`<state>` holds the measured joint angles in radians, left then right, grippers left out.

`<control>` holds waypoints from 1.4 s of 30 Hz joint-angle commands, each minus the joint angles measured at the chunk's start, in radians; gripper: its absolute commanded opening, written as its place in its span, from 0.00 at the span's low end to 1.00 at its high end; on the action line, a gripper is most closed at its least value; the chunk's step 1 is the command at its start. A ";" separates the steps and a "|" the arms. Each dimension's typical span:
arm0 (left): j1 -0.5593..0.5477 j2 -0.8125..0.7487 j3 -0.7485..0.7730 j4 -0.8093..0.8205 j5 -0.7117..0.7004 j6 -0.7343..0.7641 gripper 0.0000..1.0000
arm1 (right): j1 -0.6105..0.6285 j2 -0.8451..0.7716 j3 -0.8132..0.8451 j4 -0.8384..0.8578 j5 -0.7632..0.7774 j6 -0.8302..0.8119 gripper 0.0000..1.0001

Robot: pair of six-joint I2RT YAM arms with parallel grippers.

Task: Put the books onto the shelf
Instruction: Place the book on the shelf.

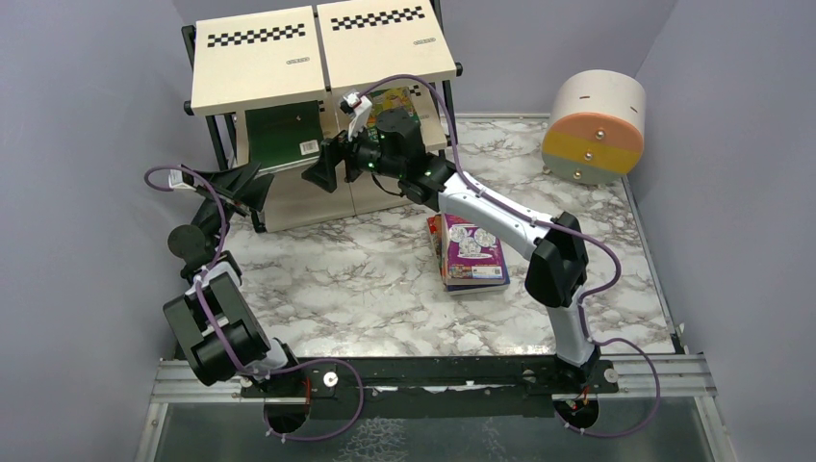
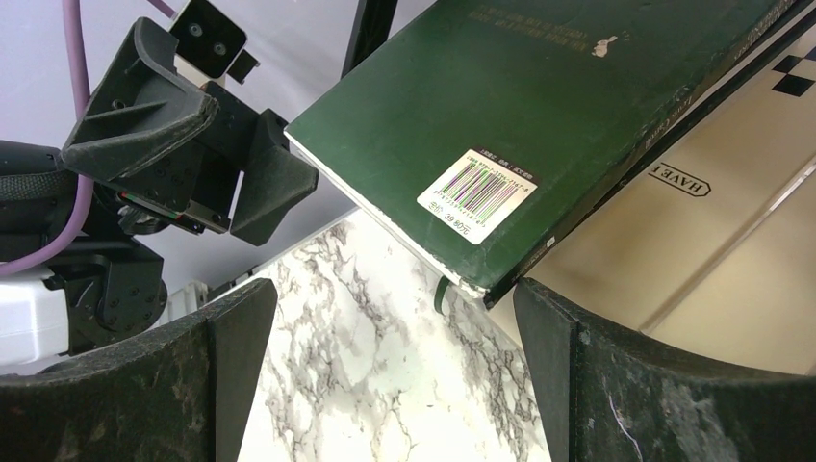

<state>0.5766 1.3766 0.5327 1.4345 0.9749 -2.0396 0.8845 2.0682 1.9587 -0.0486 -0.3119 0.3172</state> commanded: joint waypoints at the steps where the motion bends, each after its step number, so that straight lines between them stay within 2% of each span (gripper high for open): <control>1: 0.014 0.013 0.033 0.086 -0.030 -0.010 0.52 | 0.016 0.015 0.041 0.006 -0.030 0.002 0.92; 42: 0.036 0.075 0.070 0.150 -0.045 -0.044 0.52 | 0.033 0.055 0.118 -0.024 -0.015 -0.010 0.92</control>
<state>0.6025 1.4422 0.5774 1.4933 0.9554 -2.0892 0.9043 2.1010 2.0430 -0.0612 -0.3138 0.3161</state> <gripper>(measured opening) 0.524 0.918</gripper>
